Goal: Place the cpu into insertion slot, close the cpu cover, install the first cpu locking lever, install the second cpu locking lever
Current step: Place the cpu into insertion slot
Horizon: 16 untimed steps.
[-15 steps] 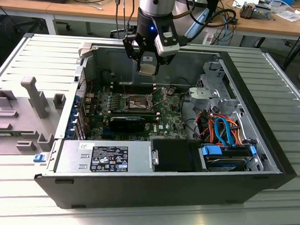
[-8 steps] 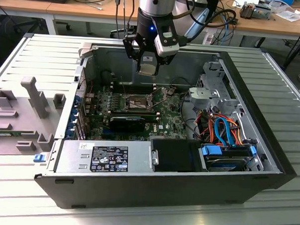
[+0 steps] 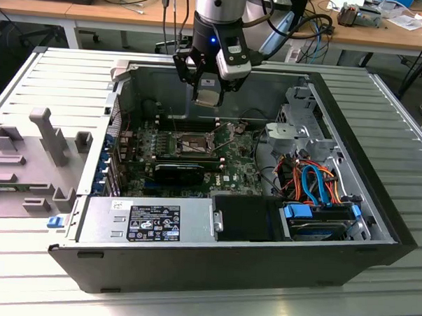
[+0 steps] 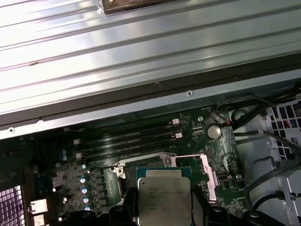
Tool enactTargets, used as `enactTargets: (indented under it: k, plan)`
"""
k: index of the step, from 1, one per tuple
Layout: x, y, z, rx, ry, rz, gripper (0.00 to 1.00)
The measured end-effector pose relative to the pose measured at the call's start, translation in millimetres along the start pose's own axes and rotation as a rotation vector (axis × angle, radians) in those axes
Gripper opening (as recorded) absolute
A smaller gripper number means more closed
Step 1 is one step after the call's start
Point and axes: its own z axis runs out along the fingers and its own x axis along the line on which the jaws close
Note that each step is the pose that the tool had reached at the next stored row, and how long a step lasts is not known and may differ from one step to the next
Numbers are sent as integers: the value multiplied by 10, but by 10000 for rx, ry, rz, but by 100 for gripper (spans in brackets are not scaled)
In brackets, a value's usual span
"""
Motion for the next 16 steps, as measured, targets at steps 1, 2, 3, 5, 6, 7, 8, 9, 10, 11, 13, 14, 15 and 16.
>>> enactTargets:
  k: [1, 2, 3, 5, 6, 7, 8, 9, 10, 11, 13, 14, 15, 16]
  plan:
    - [0, 0, 0, 0, -1, 19, 55]
    - [0, 0, 1, -1, -4, 52, 55]
    - [0, 0, 1, -1, -6, 73, 55]
    - [0, 0, 3, -3, -10, 121, 55]
    - [0, 0, 3, -3, -11, 137, 55]
    - [0, 0, 4, -3, -12, 148, 55]
    - [0, 0, 4, -3, -14, 161, 55]
    - [0, 0, 5, -3, -14, 174, 55]
    - [0, 0, 5, -3, -16, 188, 55]
    - [0, -1, 6, -3, -17, 198, 55]
    - [0, -1, 6, -3, -19, 225, 55]
    - [0, -1, 7, -4, -20, 235, 55]
    - [0, -1, 7, -3, -21, 251, 55]
    - [0, -1, 7, -4, -22, 259, 55]
